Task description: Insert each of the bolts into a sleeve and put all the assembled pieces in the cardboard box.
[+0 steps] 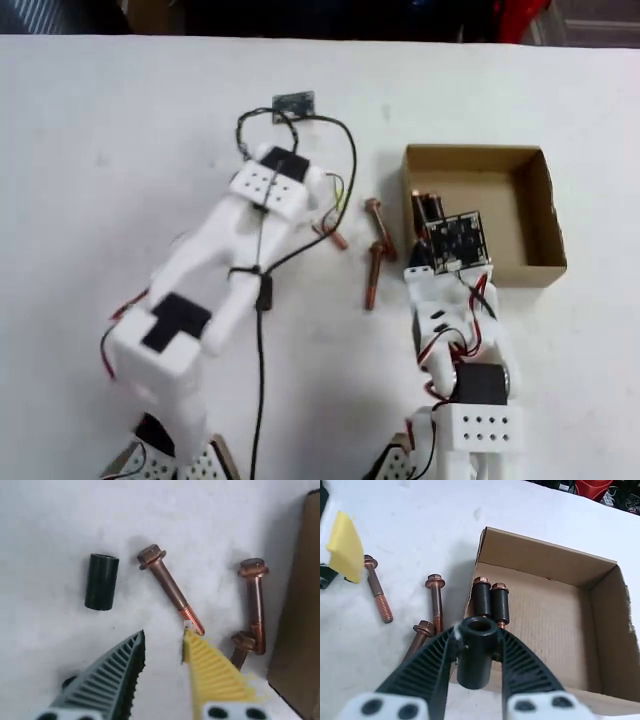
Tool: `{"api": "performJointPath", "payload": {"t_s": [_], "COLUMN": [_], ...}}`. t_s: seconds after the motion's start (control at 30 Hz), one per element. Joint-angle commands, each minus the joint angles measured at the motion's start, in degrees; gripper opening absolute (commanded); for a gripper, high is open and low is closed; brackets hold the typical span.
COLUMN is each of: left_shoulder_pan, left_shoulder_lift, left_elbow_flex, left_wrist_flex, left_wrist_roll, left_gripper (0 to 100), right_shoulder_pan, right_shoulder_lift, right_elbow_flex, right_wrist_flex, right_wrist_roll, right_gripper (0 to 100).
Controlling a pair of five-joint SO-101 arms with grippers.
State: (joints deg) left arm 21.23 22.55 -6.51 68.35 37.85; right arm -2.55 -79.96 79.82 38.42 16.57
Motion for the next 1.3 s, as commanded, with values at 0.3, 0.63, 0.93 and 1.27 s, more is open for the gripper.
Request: {"api": "performJointPath", "payload": {"t_s": [0.3,0.63,0.93,1.27], "left_shoulder_pan": [-0.57,-2.68,-2.68,-2.68], "left_shoulder_lift": [13.05,17.45,17.54,18.15], "left_elbow_flex": [-16.35,-18.99,-18.73,-18.81], "left_wrist_flex": [0.62,-0.53,-1.49,-2.46], "left_wrist_roll": [13.19,16.35,16.35,16.35], "left_gripper": [23,23,23,23], "right_shoulder_pan": [0.57,0.4,0.48,0.57], "right_shoulder_lift": [-0.84,-0.84,-0.84,-0.84], "right_elbow_flex": [-0.44,-0.44,-0.44,-0.44], "right_wrist_flex": [-1.1,-1.1,-1.01,-1.01], "right_wrist_roll": [-0.18,-0.09,-0.09,-0.09], "right_gripper": [1.6,1.6,1.6,1.6]}}
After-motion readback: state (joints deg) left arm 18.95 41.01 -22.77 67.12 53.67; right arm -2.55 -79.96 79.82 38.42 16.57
